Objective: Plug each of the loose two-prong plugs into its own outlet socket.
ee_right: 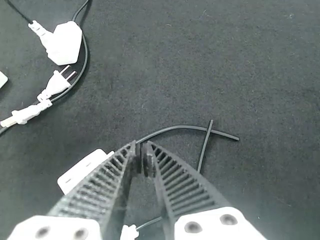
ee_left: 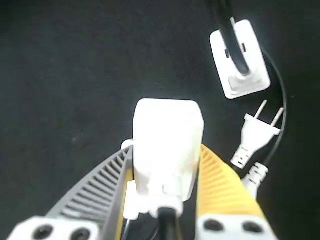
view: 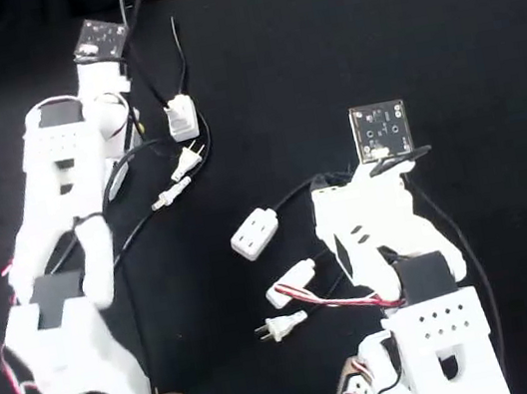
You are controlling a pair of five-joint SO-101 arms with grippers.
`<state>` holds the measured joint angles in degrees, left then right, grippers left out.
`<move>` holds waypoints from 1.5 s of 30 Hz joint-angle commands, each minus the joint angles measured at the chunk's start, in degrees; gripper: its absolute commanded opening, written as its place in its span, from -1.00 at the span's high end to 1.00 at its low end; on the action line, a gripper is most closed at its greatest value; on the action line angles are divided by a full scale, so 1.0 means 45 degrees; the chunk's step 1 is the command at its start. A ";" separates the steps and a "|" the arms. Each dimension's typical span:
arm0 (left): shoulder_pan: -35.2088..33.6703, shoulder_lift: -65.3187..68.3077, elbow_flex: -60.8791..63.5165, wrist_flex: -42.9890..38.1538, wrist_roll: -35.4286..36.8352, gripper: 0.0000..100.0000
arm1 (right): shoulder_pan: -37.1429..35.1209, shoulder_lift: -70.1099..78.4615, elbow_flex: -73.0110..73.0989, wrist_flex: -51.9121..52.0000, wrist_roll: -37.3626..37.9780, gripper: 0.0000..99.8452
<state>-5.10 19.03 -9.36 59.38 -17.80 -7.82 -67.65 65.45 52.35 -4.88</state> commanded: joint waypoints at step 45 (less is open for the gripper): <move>-0.2510 0.4904 -0.6085 0.4454 -0.1661 0.50 | 0.0098 -0.0147 -0.0029 -0.0176 -0.0098 0.97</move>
<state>-15.91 40.66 -36.09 80.75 -24.92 -7.82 -67.65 65.45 52.35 -4.88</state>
